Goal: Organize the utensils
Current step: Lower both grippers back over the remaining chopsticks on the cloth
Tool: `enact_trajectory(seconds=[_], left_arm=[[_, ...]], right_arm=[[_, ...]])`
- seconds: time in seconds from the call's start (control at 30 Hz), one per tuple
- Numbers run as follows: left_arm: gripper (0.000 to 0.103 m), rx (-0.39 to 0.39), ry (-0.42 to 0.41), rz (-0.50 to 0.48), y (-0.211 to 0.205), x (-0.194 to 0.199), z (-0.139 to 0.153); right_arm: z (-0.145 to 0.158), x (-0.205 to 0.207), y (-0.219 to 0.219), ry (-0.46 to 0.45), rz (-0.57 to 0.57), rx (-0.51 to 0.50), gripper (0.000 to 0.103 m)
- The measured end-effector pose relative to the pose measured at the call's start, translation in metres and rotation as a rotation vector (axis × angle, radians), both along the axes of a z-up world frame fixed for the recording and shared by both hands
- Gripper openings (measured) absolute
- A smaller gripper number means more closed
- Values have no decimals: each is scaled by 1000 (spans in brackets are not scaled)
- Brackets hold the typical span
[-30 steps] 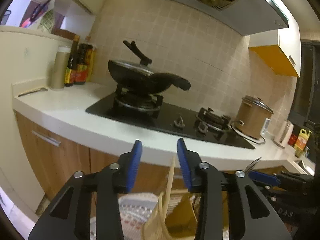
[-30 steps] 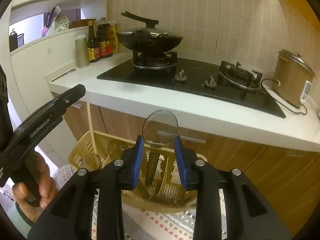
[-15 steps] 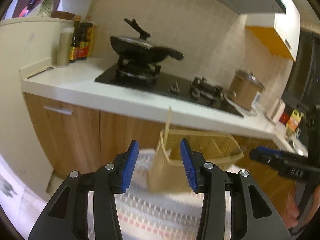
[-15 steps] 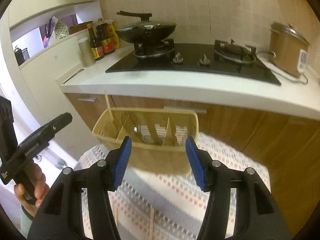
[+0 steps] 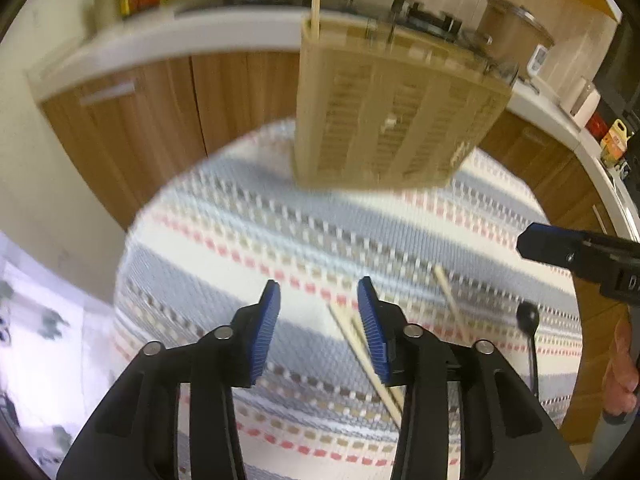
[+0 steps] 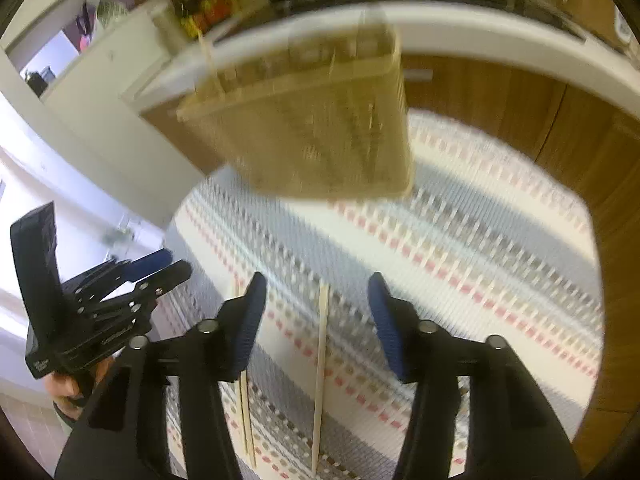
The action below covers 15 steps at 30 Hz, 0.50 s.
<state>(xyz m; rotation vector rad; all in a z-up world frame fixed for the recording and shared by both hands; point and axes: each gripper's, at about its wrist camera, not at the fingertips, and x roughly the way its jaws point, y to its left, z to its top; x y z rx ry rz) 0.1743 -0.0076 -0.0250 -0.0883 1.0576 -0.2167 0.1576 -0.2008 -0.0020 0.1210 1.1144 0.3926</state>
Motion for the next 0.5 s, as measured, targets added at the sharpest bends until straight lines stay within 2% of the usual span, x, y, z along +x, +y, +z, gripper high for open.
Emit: enact_trajectory(seconds=[0.23,0.33,0.5], left_arm=[[32,-15,69,8,-1,-11,-35],[31,-1,59,6,-6,-18,-40],[28,89,8,3,-23,-30,-45]], right_arm=[[-37,-14,11,27,19,-3,32],[-46,-18,17,17,24,-6,30],[-55,-23,24,-7,25,-26,27]])
